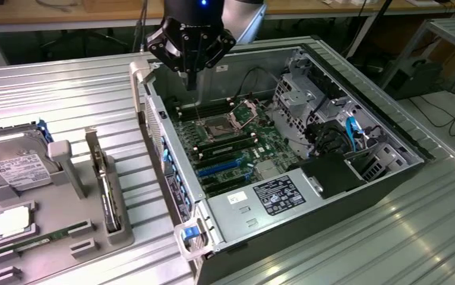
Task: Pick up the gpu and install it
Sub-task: 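Reach for the gpu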
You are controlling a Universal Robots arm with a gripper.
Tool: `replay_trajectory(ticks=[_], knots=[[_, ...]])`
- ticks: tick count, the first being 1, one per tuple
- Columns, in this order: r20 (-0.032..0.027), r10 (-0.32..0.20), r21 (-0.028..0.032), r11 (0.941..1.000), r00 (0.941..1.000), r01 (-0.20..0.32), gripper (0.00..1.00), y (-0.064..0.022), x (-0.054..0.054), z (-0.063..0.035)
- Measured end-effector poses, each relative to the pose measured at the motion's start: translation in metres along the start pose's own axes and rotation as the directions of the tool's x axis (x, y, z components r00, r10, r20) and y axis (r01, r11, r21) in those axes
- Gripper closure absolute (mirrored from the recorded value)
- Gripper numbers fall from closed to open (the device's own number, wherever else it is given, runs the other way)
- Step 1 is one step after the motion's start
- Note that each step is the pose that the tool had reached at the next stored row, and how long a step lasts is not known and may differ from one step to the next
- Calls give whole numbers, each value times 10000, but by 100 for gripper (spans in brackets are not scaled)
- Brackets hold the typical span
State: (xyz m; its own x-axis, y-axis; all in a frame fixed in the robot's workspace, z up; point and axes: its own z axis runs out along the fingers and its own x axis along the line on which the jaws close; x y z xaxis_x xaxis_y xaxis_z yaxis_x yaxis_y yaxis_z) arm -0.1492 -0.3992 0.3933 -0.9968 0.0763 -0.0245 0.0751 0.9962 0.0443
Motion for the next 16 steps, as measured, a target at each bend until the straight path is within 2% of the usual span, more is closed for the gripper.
replay_trajectory(ticks=[16], knots=[[0, 0, 0, 10000, 10000, 0, 89, -19, 212, -6]])
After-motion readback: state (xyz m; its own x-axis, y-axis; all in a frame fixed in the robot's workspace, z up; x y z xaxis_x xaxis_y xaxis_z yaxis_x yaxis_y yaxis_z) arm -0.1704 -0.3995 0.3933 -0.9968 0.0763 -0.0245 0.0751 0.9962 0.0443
